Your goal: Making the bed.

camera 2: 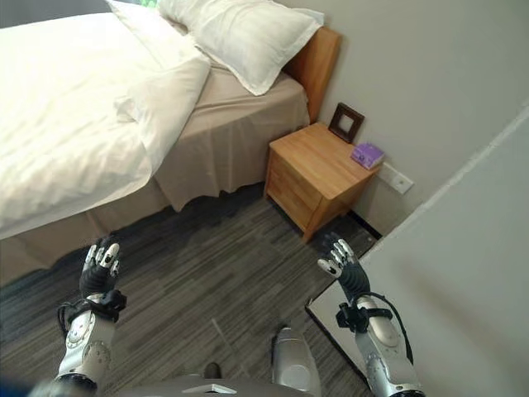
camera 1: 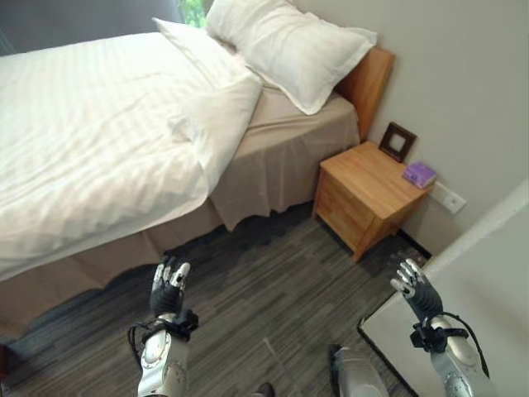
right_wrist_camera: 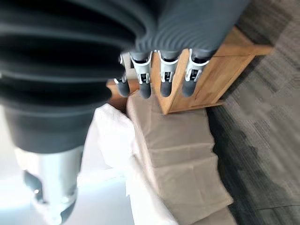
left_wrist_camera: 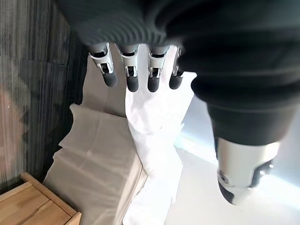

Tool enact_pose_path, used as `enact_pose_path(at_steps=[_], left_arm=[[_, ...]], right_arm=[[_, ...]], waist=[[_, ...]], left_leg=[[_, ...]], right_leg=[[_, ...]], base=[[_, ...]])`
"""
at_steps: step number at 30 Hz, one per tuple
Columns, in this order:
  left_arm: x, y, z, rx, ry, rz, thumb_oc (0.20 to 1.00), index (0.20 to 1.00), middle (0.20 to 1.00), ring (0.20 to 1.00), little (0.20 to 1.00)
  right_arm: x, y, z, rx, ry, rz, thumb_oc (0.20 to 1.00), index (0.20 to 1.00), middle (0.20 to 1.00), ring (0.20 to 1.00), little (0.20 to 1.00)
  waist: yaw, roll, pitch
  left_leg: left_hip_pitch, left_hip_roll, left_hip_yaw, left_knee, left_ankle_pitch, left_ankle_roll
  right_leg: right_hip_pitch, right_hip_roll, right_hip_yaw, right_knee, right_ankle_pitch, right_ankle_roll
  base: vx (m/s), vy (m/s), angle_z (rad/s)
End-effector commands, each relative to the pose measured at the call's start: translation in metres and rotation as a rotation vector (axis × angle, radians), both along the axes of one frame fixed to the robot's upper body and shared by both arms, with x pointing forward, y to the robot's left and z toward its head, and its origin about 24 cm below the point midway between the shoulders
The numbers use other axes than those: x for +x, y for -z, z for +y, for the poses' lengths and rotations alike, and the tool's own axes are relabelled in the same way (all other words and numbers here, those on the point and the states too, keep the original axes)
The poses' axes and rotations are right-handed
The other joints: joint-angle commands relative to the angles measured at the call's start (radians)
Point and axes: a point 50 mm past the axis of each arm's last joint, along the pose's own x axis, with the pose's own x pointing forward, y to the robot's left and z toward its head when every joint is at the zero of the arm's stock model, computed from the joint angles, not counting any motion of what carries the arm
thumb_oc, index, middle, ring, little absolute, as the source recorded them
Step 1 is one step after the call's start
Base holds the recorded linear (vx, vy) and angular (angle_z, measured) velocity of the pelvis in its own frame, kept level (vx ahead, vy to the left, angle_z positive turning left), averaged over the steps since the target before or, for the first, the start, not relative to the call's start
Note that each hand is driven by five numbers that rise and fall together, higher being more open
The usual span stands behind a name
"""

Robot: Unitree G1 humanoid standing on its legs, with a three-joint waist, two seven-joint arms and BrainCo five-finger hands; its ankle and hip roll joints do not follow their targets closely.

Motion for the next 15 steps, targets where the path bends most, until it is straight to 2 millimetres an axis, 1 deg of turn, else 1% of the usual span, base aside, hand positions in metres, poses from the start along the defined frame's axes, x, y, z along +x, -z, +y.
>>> enact_pose_path(at_steps=[1,2,3,4,5,6,7,8,9,10,11,12,13,14,15], left_arm=[[0.019,-0.029,-0.005,0.080,0.084,-0.142,1.000,1.000,1.000,1.000,1.000],[0.021,-0.029,-0.007,0.091,0.093,-0.138,1.000,1.000,1.000,1.000,1.000],[0.022,-0.028,-0.012,0.084,0.110,-0.136,1.000,1.000,1.000,1.000,1.000],[0.023,-0.026,-0.014,0.057,0.108,-0.143,1.000,1.000,1.000,1.000,1.000],[0.023,-0.024,-0.018,0.037,0.118,-0.140,1.000,1.000,1.000,1.000,1.000],[0.021,-0.022,-0.020,-0.008,0.106,-0.146,1.000,1.000,1.000,1.000,1.000],[0.021,-0.021,-0.023,-0.031,0.112,-0.148,1.000,1.000,1.000,1.000,1.000],[0.021,-0.020,-0.026,-0.068,0.108,-0.158,1.000,1.000,1.000,1.000,1.000],[0.022,-0.018,-0.029,-0.078,0.121,-0.152,1.000,1.000,1.000,1.000,1.000],[0.023,-0.020,-0.033,-0.087,0.139,-0.160,1.000,1.000,1.000,1.000,1.000],[0.023,-0.020,-0.033,-0.087,0.139,-0.160,1.000,1.000,1.000,1.000,1.000],[0.024,-0.020,-0.034,-0.103,0.124,-0.164,1.000,1.000,1.000,1.000,1.000],[0.024,-0.021,-0.037,-0.117,0.121,-0.171,1.000,1.000,1.000,1.000,1.000],[0.026,-0.020,-0.040,-0.134,0.130,-0.174,1.000,1.000,1.000,1.000,1.000],[0.026,-0.020,-0.040,-0.134,0.130,-0.173,1.000,1.000,1.000,1.000,1.000]], right_arm=[[0.011,-0.019,-0.004,-0.019,-0.013,-0.111,1.000,1.000,1.000,1.000,1.000],[0.010,-0.020,-0.006,-0.028,-0.012,-0.112,1.000,1.000,1.000,1.000,1.000],[0.008,-0.020,-0.005,-0.017,-0.014,-0.111,1.000,1.000,1.000,1.000,1.000],[0.010,-0.019,-0.006,-0.017,-0.017,-0.107,1.000,1.000,1.000,1.000,1.000],[0.009,-0.018,-0.008,-0.019,-0.009,-0.099,1.000,1.000,1.000,1.000,1.000],[0.010,-0.017,-0.011,-0.024,0.009,-0.094,1.000,1.000,1.000,1.000,1.000],[0.011,-0.019,-0.013,-0.024,0.021,-0.099,1.000,1.000,1.000,1.000,1.000],[0.012,-0.020,-0.015,0.003,0.032,-0.109,1.000,1.000,1.000,1.000,1.000],[0.012,-0.021,-0.017,0.010,0.035,-0.112,1.000,1.000,1.000,1.000,1.000],[0.012,-0.020,-0.021,0.030,0.063,-0.105,1.000,1.000,1.000,1.000,1.000],[0.012,-0.020,-0.021,0.030,0.063,-0.105,1.000,1.000,1.000,1.000,1.000],[0.012,-0.019,-0.023,0.045,0.088,-0.100,1.000,1.000,1.000,1.000,1.000],[0.011,-0.019,-0.024,0.038,0.107,-0.097,1.000,1.000,1.000,1.000,1.000],[0.010,-0.019,-0.028,0.035,0.126,-0.096,1.000,1.000,1.000,1.000,1.000],[0.010,-0.019,-0.028,0.035,0.126,-0.096,1.000,1.000,1.000,1.000,1.000]], waist=[[-0.050,0.001,-0.038],[-0.051,0.002,-0.039],[-0.054,0.000,-0.048],[-0.053,-0.002,-0.059],[-0.057,0.004,-0.075],[-0.059,0.016,-0.091],[-0.058,0.017,-0.094],[-0.056,0.014,-0.097],[-0.054,0.004,-0.091],[-0.025,-0.047,-0.060],[-0.027,-0.041,-0.057],[-0.021,-0.055,-0.047],[-0.013,-0.058,-0.037],[-0.005,-0.057,-0.037],[-0.004,-0.057,-0.036]], left_leg=[[0.220,0.060,0.047,-0.088,-0.029,-0.085],[0.235,0.061,0.041,-0.087,-0.028,-0.088],[0.233,0.064,0.032,-0.072,-0.027,-0.095],[0.236,0.065,0.035,-0.055,-0.038,-0.098],[0.235,0.078,0.035,-0.036,-0.027,-0.111],[0.227,0.108,0.043,0.036,0.022,-0.138],[0.201,0.123,0.050,0.102,0.062,-0.157],[0.146,0.146,0.055,0.248,0.132,-0.181],[0.091,0.172,0.077,0.416,0.207,-0.204],[-0.035,0.169,0.085,0.651,0.262,-0.208],[-0.042,0.175,0.079,0.665,0.255,-0.210],[-0.061,0.224,0.141,0.695,0.257,-0.199],[-0.094,0.289,0.199,0.679,0.256,-0.194],[-0.128,0.385,0.326,0.585,0.265,-0.209],[-0.126,0.386,0.327,0.585,0.265,-0.209]], right_leg=[[-0.034,0.004,-0.058,-0.034,0.138,0.010],[-0.032,0.004,-0.081,-0.021,0.137,0.011],[-0.020,0.005,-0.067,-0.002,0.115,-0.006],[-0.004,0.015,-0.073,0.011,0.114,-0.017],[0.018,0.034,-0.072,0.000,0.103,-0.030],[0.039,0.059,-0.092,0.000,0.098,-0.052],[0.068,0.072,-0.101,-0.021,0.086,-0.063],[0.108,0.083,-0.108,-0.046,0.074,-0.087],[0.151,0.091,-0.123,-0.068,0.065,-0.114],[0.230,0.076,-0.121,-0.099,0.037,-0.158],[0.231,0.082,-0.126,-0.099,0.037,-0.159],[0.258,0.080,-0.133,-0.109,0.027,-0.171],[0.287,0.084,-0.131,-0.110,0.011,-0.175],[0.344,0.083,-0.141,-0.126,-0.014,-0.173],[0.345,0.083,-0.140,-0.126,-0.014,-0.173]], base=[[0.35,-0.092,0.46],[0.16,-0.069,0.36],[0.27,-0.133,0.24],[0.28,-0.168,0.43],[0.41,-0.233,0.43],[0.37,-0.225,0.55],[0.38,-0.264,0.24],[0.32,-0.305,0.11],[0.41,-0.495,0.21],[0.28,-0.384,0.38],[0.28,-0.364,0.35],[0.22,-0.196,-0.12],[0.47,-0.249,-0.40],[0.35,-0.129,-0.27],[0.36,-0.042,0.10]])
